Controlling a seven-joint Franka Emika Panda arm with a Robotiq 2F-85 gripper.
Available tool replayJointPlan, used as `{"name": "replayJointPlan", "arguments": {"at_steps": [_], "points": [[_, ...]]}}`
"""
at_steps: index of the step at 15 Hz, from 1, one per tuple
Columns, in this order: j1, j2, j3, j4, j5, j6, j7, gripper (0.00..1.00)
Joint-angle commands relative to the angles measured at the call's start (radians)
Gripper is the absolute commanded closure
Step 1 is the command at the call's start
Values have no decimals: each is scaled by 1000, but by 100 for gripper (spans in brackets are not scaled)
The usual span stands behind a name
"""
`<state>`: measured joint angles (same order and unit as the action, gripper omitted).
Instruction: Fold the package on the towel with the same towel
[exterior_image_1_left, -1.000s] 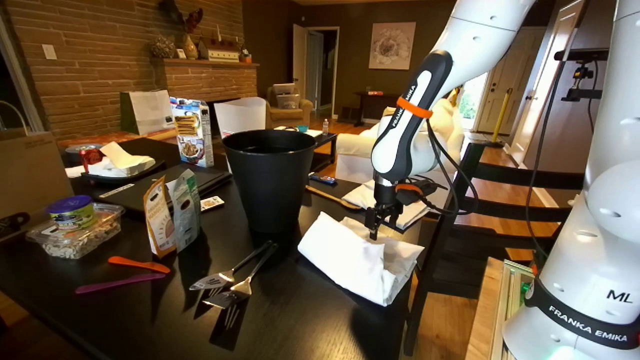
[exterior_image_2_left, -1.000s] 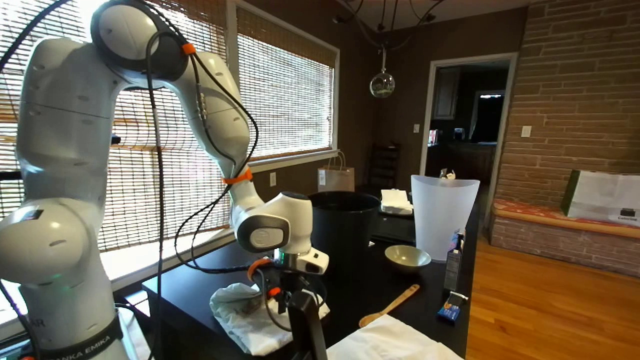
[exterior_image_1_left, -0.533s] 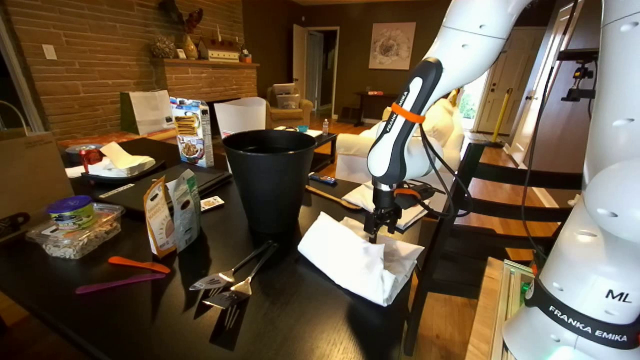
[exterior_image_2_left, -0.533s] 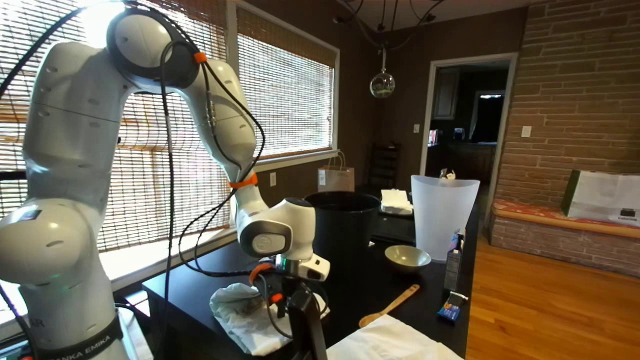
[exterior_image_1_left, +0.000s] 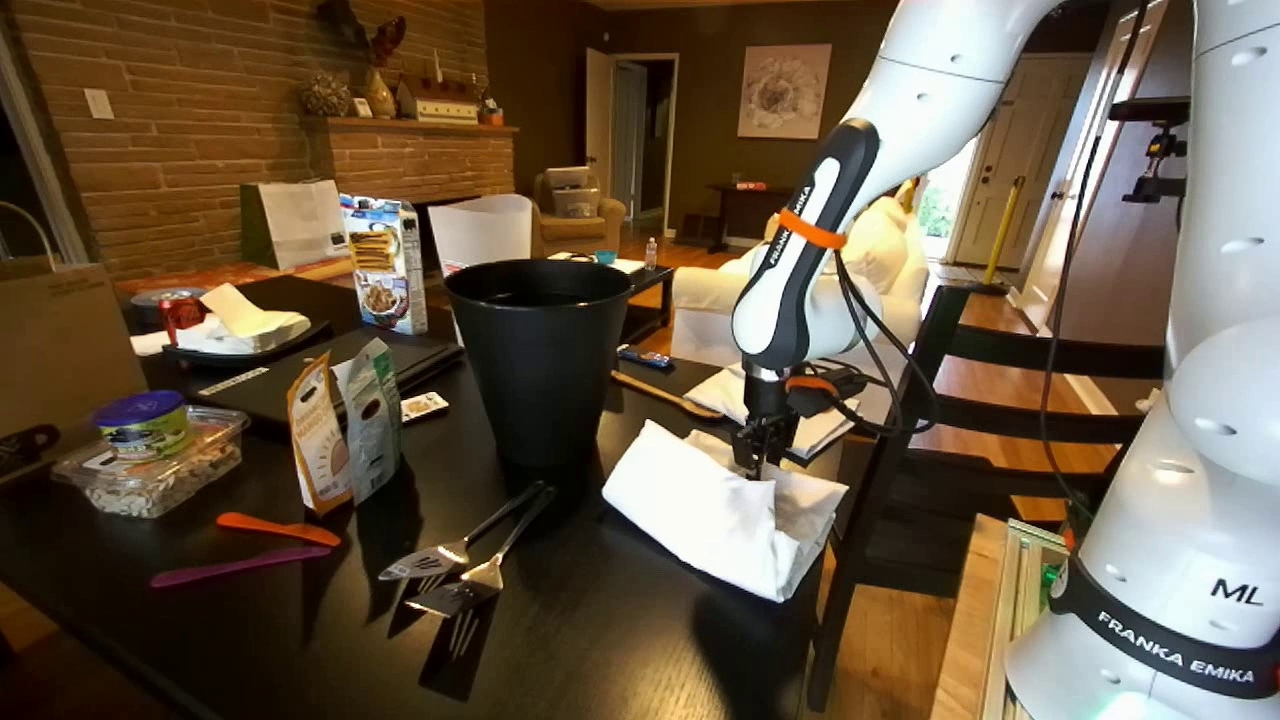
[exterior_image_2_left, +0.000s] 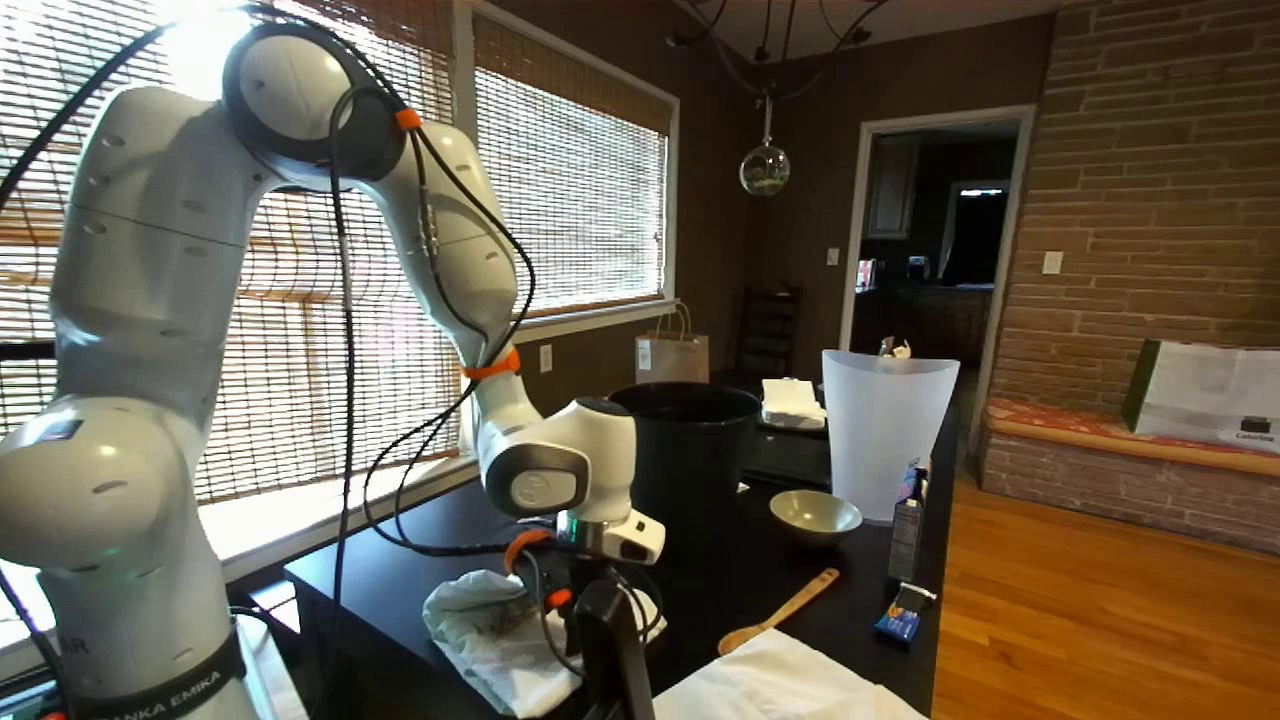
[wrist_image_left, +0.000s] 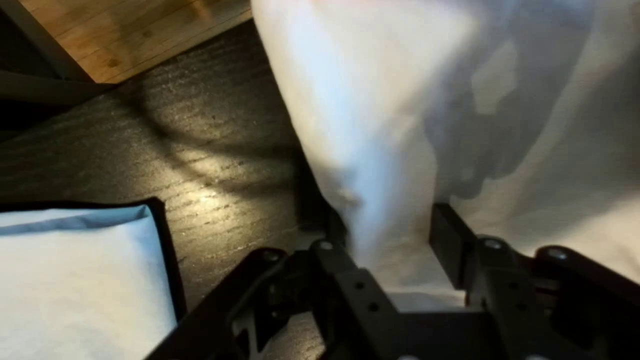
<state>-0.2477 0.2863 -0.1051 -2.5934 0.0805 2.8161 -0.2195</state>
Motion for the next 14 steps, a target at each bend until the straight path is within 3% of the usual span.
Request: {"name": "replayJointPlan", "arguments": {"at_steps": [1,2,4,9,14], "points": [[19,-8,-36,5,-55,13,22,83],[30,-16,-53,2,-77,19,34,92],[44,-28,-74,-6,-120,20,43,97],[83,-65,-119,-17,-217,27,85,95],[70,-139,-67,-54,-180,45,29,95]]}}
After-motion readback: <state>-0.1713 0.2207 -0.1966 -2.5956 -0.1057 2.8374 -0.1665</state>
